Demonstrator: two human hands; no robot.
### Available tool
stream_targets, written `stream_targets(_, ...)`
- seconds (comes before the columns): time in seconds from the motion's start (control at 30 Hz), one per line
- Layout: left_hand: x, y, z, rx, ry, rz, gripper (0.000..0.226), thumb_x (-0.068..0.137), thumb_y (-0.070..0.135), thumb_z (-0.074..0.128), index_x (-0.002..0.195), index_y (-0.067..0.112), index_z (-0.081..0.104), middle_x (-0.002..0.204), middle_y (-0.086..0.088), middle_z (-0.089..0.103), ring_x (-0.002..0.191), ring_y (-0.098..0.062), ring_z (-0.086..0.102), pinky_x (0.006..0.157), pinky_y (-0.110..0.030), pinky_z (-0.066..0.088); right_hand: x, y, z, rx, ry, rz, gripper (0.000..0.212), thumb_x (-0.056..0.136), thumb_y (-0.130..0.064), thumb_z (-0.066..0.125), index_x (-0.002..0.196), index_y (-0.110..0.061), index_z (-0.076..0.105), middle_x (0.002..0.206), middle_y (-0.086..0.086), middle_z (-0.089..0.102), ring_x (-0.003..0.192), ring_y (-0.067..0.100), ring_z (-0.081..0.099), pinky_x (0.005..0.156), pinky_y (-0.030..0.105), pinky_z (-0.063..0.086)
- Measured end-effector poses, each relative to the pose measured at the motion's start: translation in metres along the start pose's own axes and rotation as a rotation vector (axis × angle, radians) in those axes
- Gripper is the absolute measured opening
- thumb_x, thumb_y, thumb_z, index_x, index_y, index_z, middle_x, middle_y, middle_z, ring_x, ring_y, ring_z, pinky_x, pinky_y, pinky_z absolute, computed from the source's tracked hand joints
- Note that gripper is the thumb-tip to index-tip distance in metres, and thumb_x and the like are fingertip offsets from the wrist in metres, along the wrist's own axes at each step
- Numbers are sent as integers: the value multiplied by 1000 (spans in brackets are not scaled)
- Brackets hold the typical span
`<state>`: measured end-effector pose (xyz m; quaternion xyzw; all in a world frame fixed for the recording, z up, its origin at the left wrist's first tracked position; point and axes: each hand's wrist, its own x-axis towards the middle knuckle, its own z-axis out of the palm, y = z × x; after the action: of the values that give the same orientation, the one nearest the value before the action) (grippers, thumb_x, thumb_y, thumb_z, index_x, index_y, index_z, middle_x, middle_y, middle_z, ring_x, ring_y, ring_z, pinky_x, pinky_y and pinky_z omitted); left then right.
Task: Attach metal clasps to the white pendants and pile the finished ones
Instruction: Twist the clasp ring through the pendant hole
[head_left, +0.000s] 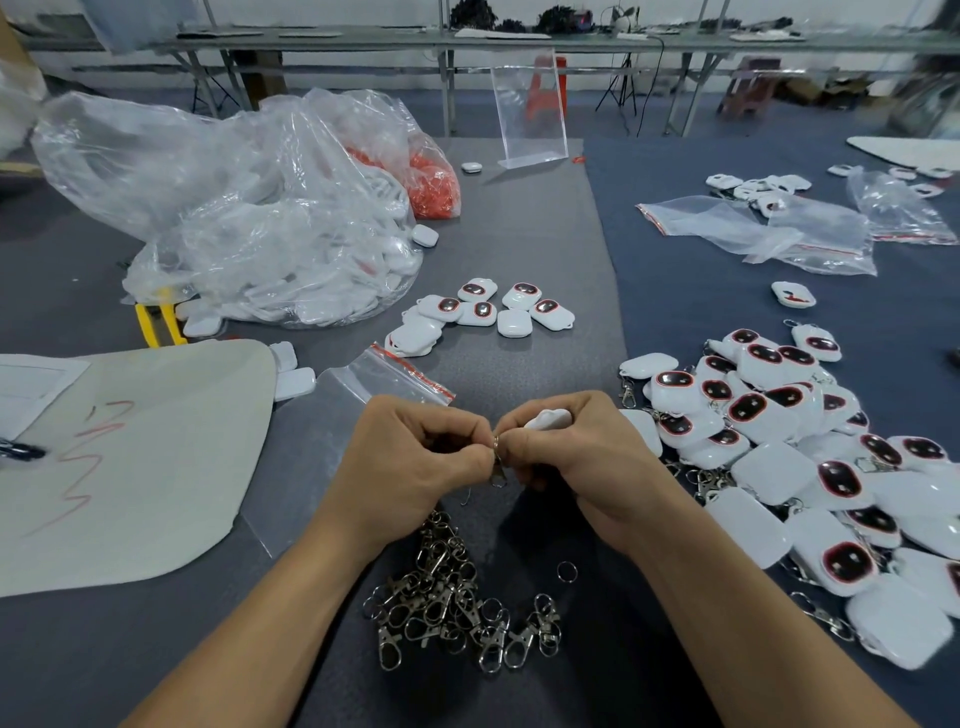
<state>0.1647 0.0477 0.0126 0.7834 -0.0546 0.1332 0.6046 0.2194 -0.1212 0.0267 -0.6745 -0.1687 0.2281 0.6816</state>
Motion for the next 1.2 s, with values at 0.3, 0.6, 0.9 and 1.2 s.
stream_targets(0.3, 0, 2, 7, -21, 109, -37, 5, 66, 14, 68, 61, 13, 69, 55, 4, 48, 54, -11, 38, 49, -23, 29, 0, 0, 3, -23, 49, -35, 19, 81, 4, 72, 70, -10, 76, 60, 9, 61, 54, 14, 49, 50, 22, 39)
stream_targets(0.6, -1, 4, 11, 29, 205, 16, 6, 64, 22, 66, 62, 17, 70, 54, 6, 51, 53, -8, 42, 48, -24, 33, 2, 0, 5, 1, 92, -48, 19, 83, 6, 71, 71, -8, 75, 59, 6, 61, 54, 12, 50, 50, 22, 41)
stream_targets(0.9, 0, 4, 8, 528, 410, 91, 6, 63, 21, 69, 64, 23, 64, 59, 8, 59, 57, -10, 55, 53, -9, 37, 4, 9, 9, -242, 191, -61, 24, 80, -5, 75, 94, -24, 79, 68, -5, 70, 62, 6, 59, 60, 22, 49)
stream_targets(1.2, 7, -4, 10, 837, -43, 145, 11, 73, 25, 75, 76, 15, 74, 72, 2, 63, 73, -20, 57, 70, -33, 42, 12, 15, -4, -584, 319, -129, 24, 88, -7, 64, 91, -30, 57, 83, -9, 69, 72, 11, 60, 65, 28, 47)
